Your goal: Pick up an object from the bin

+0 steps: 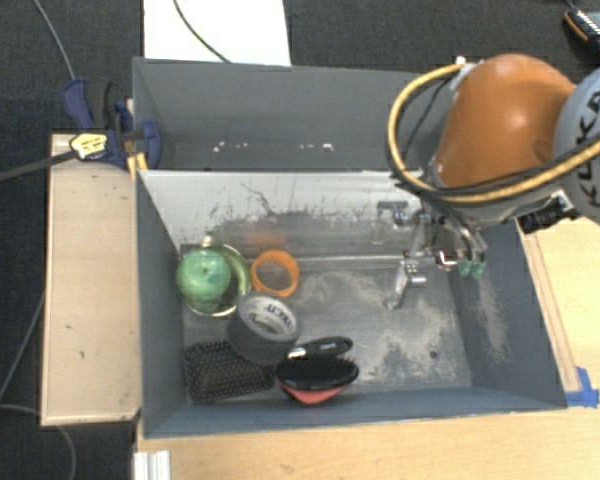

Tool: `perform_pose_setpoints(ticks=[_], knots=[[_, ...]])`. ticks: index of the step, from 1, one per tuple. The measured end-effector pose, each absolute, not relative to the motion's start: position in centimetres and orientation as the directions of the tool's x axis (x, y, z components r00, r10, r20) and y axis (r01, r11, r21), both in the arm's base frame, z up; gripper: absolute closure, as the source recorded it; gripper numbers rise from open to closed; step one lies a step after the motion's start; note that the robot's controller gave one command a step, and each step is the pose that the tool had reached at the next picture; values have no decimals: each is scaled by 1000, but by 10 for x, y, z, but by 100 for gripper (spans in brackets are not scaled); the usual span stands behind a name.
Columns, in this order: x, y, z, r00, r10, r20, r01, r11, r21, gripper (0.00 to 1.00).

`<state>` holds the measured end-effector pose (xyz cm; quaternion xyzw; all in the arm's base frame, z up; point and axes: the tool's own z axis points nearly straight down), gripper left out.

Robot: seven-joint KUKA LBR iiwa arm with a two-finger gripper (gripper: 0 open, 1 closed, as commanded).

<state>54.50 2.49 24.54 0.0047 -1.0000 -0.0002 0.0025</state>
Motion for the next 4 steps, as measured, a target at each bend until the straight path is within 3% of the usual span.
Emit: perform_pose_setpoints(ticks=[1, 2, 3, 4], knots=[[546, 25, 250, -1000, -9, -4, -9, 1000, 0, 0], [508, 83, 120, -1000, -16, -8, -16, 1000, 2, 0], [504, 102, 148, -980, -196, -16, -196, 981, -3, 0], [482, 163, 115, -910, -415, -12, -415, 910, -1, 0]])
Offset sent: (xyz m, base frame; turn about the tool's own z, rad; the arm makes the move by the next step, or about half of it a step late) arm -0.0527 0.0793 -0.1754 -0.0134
